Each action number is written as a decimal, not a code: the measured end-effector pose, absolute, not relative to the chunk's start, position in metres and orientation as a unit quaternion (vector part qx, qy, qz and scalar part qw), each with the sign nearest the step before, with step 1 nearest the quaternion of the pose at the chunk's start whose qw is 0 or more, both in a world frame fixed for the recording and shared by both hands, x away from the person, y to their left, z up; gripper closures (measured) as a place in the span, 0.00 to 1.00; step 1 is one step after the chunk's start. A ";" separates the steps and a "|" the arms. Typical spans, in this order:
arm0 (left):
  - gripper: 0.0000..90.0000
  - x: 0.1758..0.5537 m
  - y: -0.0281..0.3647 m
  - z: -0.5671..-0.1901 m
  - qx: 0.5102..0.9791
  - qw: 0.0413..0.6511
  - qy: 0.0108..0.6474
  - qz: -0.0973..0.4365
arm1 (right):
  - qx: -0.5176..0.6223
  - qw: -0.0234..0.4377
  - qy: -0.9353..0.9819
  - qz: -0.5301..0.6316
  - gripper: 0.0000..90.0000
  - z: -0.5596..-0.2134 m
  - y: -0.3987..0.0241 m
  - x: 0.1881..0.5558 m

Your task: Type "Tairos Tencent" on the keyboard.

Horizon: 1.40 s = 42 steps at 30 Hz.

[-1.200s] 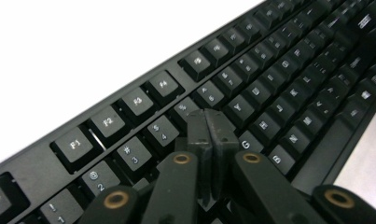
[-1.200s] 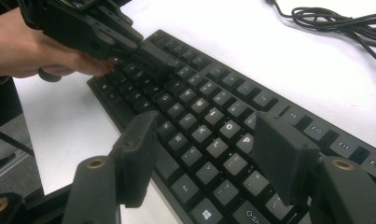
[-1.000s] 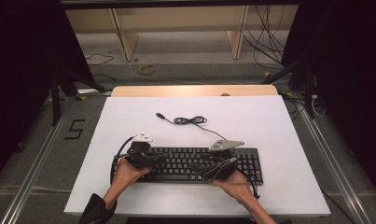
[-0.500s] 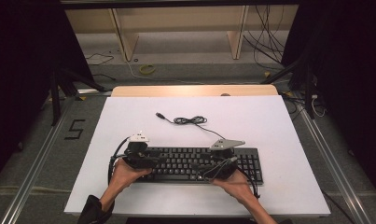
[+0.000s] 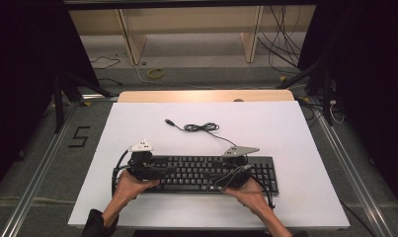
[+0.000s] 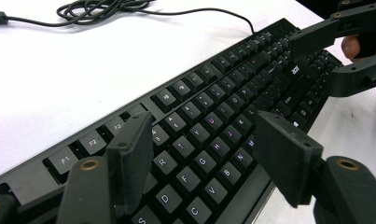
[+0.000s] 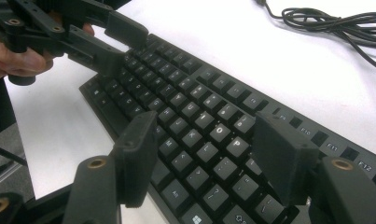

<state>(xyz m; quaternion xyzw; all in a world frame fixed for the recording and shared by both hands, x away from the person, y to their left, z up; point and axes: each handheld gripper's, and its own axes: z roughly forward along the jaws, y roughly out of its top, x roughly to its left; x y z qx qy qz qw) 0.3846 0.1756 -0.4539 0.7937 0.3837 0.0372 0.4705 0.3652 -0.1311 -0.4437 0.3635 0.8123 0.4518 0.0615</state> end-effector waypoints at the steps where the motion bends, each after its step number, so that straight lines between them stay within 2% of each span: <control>1: 0.40 0.384 0.176 -0.454 0.792 0.473 0.386 0.038 | 0.364 0.061 0.812 0.451 0.46 -0.444 -0.131 0.366; 25: 0.35 0.373 0.185 -0.451 0.775 0.494 0.391 0.047 | 0.372 0.061 0.816 0.438 0.50 -0.448 -0.127 0.381; 33: 0.35 0.370 0.186 -0.453 0.774 0.495 0.392 0.049 | 0.372 0.062 0.819 0.433 0.56 -0.449 -0.125 0.385; 42: 0.35 0.368 0.189 -0.455 0.775 0.493 0.392 0.053 | 0.370 0.065 0.824 0.424 0.71 -0.449 -0.118 0.390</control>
